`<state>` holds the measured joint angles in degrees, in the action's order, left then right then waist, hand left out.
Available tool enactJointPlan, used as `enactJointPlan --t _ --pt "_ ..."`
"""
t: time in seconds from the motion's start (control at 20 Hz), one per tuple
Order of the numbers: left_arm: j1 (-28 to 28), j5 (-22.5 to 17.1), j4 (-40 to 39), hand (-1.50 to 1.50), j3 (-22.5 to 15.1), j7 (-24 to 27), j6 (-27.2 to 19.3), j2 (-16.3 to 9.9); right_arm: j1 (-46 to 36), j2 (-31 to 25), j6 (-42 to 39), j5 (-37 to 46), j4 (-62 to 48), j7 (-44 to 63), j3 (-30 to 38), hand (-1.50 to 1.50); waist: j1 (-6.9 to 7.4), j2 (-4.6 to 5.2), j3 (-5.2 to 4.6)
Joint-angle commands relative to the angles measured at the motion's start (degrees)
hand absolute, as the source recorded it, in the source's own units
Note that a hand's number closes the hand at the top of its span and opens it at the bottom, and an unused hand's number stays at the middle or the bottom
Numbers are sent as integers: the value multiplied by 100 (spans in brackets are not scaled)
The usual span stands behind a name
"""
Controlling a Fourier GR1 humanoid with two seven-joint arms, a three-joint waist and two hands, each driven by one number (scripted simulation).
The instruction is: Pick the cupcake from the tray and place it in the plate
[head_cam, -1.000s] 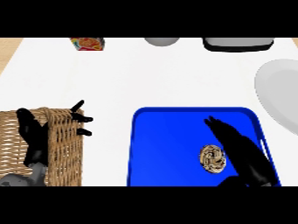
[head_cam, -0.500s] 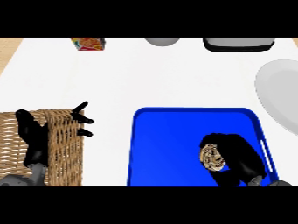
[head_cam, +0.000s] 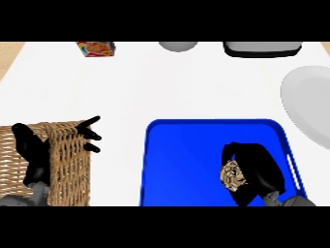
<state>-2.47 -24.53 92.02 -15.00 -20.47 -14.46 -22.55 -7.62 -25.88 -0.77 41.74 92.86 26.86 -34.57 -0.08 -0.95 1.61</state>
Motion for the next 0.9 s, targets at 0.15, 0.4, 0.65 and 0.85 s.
enactJointPlan --t 0.15,0.4,0.65,0.85 --pt "230 380 -570 0 -89 647 -37 272 81 1099 1064 1076 208 1556 -12 150 -82 90 -171" --pt "333 419 -482 0 -182 600 -47 318 -352 1281 1983 2069 806 1644 153 150 -115 73 -175" --pt "563 515 -396 0 -264 803 -193 481 -125 1518 2486 2466 1279 2134 554 150 -101 74 -170" --pt "399 522 -273 0 -245 645 -156 466 153 1459 3079 2278 1470 2077 1149 150 -73 96 -163"
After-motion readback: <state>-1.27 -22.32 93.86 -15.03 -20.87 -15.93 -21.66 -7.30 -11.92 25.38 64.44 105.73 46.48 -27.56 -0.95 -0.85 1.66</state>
